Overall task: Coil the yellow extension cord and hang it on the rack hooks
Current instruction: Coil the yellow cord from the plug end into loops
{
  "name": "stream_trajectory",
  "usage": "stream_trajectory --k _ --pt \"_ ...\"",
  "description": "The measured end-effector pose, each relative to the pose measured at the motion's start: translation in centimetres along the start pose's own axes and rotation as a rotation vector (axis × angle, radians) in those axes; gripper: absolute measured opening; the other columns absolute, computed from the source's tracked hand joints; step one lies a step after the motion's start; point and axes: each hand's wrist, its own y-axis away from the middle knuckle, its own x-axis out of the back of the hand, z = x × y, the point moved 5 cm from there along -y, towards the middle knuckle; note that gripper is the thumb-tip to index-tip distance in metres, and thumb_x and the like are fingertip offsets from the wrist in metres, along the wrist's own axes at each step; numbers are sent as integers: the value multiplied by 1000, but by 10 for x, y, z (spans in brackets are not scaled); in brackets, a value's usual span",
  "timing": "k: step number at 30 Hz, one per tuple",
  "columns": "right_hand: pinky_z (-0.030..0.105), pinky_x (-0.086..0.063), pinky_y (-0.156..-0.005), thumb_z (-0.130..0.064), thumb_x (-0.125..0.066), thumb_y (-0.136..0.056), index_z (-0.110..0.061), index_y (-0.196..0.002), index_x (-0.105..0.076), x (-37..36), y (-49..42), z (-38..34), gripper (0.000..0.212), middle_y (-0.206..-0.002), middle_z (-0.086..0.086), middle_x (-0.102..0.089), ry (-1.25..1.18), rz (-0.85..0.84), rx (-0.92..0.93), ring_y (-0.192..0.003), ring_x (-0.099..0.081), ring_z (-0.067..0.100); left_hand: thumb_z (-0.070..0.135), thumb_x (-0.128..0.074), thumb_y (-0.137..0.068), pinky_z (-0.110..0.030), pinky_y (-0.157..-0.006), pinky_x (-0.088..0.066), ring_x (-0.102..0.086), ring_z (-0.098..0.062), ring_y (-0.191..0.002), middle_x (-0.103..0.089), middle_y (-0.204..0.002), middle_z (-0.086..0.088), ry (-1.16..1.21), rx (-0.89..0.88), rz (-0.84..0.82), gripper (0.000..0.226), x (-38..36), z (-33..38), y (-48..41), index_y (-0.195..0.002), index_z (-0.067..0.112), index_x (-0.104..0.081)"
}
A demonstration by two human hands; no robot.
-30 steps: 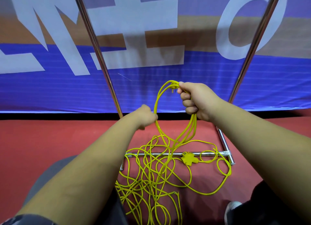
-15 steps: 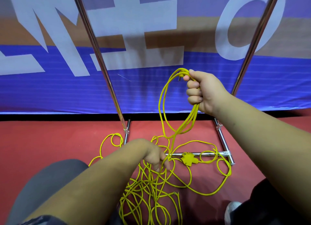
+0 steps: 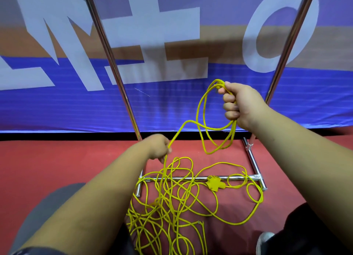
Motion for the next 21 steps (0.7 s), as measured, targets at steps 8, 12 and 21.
stream_trajectory --k 8,12,21 --pt "22 -16 -37 -35 -49 -107 -15 -91 -62 17 -8 4 29 -62 -8 -35 64 98 17 -45 -18 9 18 -64 -100 -38 -78 -61 -66 -11 -73 -62 -86 3 574 -358 630 13 98 40 35 -97 27 -73" --pt "23 -15 -37 -36 -50 -107 -15 -91 -61 20 -9 6 28 -64 -7 -34 88 103 14 -46 -17 9 13 -73 -94 -19 -81 -51 -58 -4 -82 -64 -96 0 456 -483 638 20 120 53 58 -100 32 -78" --pt "24 -18 -41 -31 -69 -100 -13 -92 -66 12 0 13 19 -63 -5 -32 294 89 29 -50 -21 12 23 -65 -90 -41 -93 -61 -78 -28 -95 -77 -92 -16 875 -29 172 27 85 28 44 -100 2 -77"
